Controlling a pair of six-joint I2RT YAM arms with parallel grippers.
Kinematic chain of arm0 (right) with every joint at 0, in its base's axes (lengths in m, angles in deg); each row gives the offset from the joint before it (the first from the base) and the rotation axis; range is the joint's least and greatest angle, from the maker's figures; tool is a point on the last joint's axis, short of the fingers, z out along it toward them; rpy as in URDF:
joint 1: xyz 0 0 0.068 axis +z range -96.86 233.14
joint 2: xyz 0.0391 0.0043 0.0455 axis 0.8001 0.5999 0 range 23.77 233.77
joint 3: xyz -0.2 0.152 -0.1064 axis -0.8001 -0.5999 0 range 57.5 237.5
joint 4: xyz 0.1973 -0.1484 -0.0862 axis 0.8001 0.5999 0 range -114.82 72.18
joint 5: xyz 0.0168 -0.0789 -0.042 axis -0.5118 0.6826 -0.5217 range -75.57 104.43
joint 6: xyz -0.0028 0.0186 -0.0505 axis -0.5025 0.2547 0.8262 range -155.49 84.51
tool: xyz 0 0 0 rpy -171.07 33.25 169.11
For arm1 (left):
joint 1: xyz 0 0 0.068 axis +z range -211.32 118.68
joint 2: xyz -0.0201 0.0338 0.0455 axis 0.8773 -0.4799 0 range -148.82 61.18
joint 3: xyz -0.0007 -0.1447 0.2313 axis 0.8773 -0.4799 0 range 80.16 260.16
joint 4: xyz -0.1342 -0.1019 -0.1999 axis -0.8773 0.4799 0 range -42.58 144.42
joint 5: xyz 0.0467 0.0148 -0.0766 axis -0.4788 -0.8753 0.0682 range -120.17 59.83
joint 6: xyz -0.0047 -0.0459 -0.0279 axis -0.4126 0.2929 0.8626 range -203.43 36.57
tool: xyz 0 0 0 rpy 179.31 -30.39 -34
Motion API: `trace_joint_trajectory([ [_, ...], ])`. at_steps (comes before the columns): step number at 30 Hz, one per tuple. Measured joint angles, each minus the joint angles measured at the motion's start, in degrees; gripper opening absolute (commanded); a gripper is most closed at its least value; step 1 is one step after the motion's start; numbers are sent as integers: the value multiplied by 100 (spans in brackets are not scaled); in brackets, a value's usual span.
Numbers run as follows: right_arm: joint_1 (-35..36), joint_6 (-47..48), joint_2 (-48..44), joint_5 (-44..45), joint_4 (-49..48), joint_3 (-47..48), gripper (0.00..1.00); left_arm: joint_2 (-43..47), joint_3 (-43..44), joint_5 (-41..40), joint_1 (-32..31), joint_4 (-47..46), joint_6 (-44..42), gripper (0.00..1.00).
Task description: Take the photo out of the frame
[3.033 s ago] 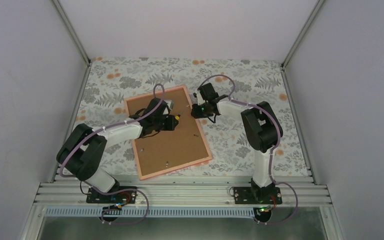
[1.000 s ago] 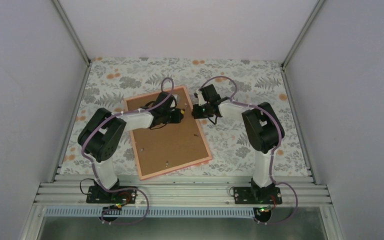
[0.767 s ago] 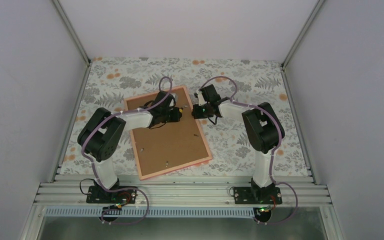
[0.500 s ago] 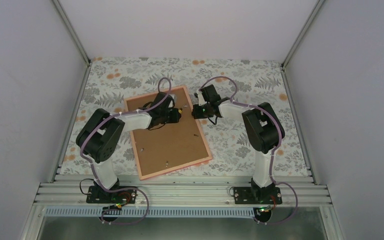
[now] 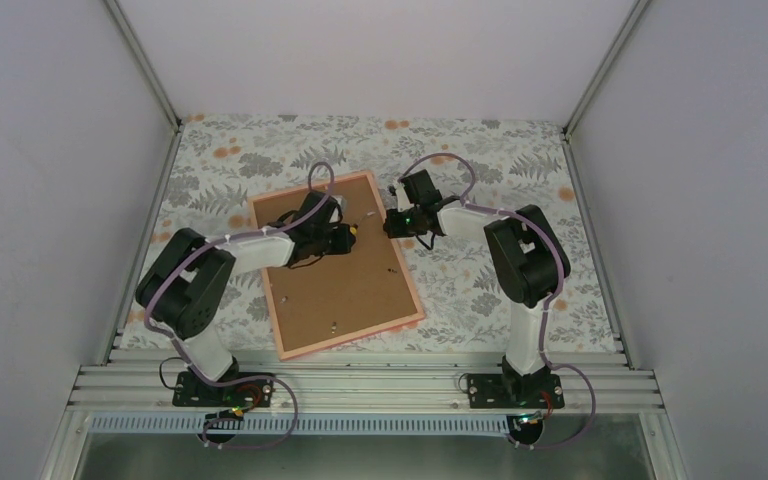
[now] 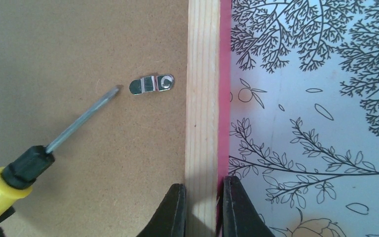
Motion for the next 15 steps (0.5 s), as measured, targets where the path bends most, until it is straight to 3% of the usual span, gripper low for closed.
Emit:
trace_joint_trajectory([
  [15, -260, -216, -391, 39, 72, -461, 4, 1366, -761, -367, 83, 323, 151, 2],
])
